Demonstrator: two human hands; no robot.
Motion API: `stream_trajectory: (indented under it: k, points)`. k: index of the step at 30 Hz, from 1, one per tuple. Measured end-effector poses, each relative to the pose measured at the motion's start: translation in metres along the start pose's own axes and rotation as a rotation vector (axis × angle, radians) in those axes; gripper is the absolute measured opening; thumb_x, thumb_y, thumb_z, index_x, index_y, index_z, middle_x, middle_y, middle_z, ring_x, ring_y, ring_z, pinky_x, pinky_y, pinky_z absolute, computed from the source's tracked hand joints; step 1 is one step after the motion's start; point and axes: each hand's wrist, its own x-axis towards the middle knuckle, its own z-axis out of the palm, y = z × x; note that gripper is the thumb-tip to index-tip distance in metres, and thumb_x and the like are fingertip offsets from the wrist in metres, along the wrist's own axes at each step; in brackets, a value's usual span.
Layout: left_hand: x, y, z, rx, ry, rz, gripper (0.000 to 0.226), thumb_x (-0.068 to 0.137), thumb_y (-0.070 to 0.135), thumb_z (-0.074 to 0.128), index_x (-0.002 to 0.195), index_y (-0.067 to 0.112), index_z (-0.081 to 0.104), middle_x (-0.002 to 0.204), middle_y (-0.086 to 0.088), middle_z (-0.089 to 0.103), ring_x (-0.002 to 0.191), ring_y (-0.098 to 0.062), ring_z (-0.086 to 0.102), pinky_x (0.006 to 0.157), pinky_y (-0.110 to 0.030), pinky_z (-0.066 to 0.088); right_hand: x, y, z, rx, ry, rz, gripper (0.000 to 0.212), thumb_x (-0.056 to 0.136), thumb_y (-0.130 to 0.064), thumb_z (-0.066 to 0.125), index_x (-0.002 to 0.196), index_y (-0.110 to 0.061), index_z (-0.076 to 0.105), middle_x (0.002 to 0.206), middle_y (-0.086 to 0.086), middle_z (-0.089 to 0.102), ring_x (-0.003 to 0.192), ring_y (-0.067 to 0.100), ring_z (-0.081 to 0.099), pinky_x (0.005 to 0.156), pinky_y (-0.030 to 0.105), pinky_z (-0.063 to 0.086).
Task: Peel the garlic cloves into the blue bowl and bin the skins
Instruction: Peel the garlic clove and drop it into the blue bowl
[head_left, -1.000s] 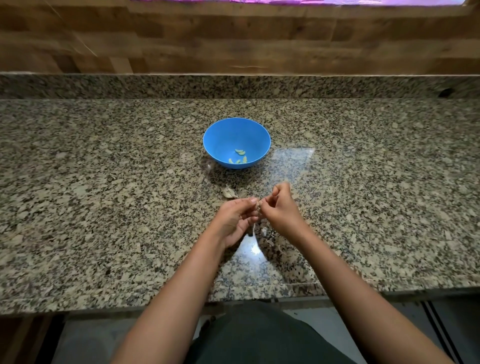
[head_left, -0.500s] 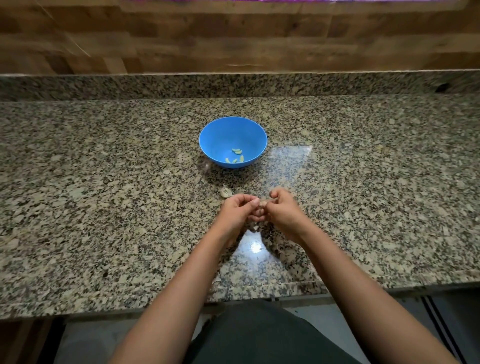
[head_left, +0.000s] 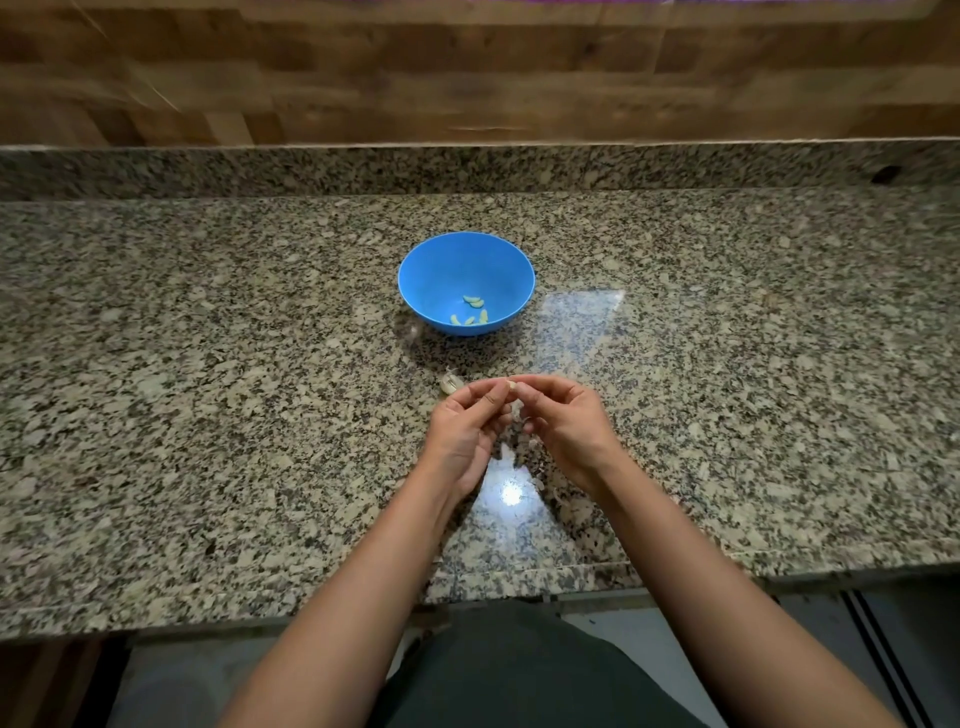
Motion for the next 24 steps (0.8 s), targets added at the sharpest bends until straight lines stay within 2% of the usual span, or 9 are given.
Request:
stream_trajectory:
  k: [2,5,7,10,14,19,24]
  points:
    - [0.001,0.0,-0.002,0.094,-0.018,0.041,0.01,0.086,-0.004,0.057,0.084,0.001,0.065,0.069,-0.004,0.07,0.057,-0.008,0.06,0.056,-0.015,0.051,0.0,0.0,0.0,0.058,0.024,0.009,0.01,0.086,0.003,0.057,0.092,0.001,0.065,0.079,0.007,0.065,0.061,0.012,0.054,0.05,0.018,0.044]
    - [0.002,0.002,-0.007,0.413,-0.033,0.163,0.006,0.083,0.003,0.065,0.083,0.006,0.07,0.066,0.002,0.068,0.058,-0.007,0.056,0.055,-0.016,0.048,0.0,-0.003,-0.001,0.09,0.031,0.035,0.009,0.087,0.004,0.055,0.091,0.002,0.062,0.078,0.009,0.063,0.06,0.012,0.052,0.048,0.017,0.045]
    - [0.002,0.004,-0.009,0.522,-0.025,0.229,0.004,0.082,0.005,0.068,0.085,0.005,0.071,0.066,0.003,0.068,0.056,-0.003,0.055,0.053,-0.016,0.046,0.001,-0.003,0.0,0.096,0.019,0.034,0.008,0.089,0.003,0.053,0.09,0.002,0.061,0.076,0.009,0.062,0.059,0.011,0.054,0.049,0.017,0.047]
    - [0.003,0.009,-0.008,0.582,-0.009,0.27,0.008,0.081,0.008,0.071,0.089,0.005,0.07,0.077,-0.005,0.069,0.063,-0.007,0.059,0.055,-0.019,0.048,0.004,-0.004,0.001,0.126,0.018,0.053,0.008,0.09,0.003,0.053,0.089,0.002,0.06,0.074,0.01,0.064,0.057,0.011,0.059,0.05,0.017,0.05]
    - [0.004,0.014,-0.007,0.637,-0.021,0.28,0.007,0.081,0.007,0.07,0.087,0.004,0.07,0.081,-0.01,0.069,0.064,-0.007,0.059,0.056,-0.018,0.049,0.003,-0.003,0.0,0.113,0.014,0.051,0.006,0.088,0.004,0.055,0.087,0.003,0.061,0.073,0.01,0.064,0.057,0.012,0.058,0.051,0.018,0.051]
    - [0.007,0.015,-0.007,0.735,-0.064,0.269,0.005,0.082,0.008,0.069,0.087,0.007,0.071,0.082,-0.012,0.07,0.066,-0.01,0.059,0.061,-0.02,0.051,0.001,-0.004,-0.005,-0.122,0.005,-0.03,0.006,0.082,0.004,0.063,0.087,0.001,0.062,0.076,0.012,0.064,0.062,0.016,0.06,0.057,0.023,0.055]
    - [0.01,0.015,-0.004,0.772,-0.075,0.269,0.007,0.085,0.004,0.065,0.09,0.001,0.069,0.078,-0.007,0.068,0.062,-0.002,0.061,0.058,-0.016,0.049,-0.001,-0.002,-0.004,-0.259,0.008,-0.133,0.013,0.082,0.004,0.063,0.093,-0.004,0.066,0.081,0.012,0.067,0.062,0.015,0.06,0.059,0.023,0.055]
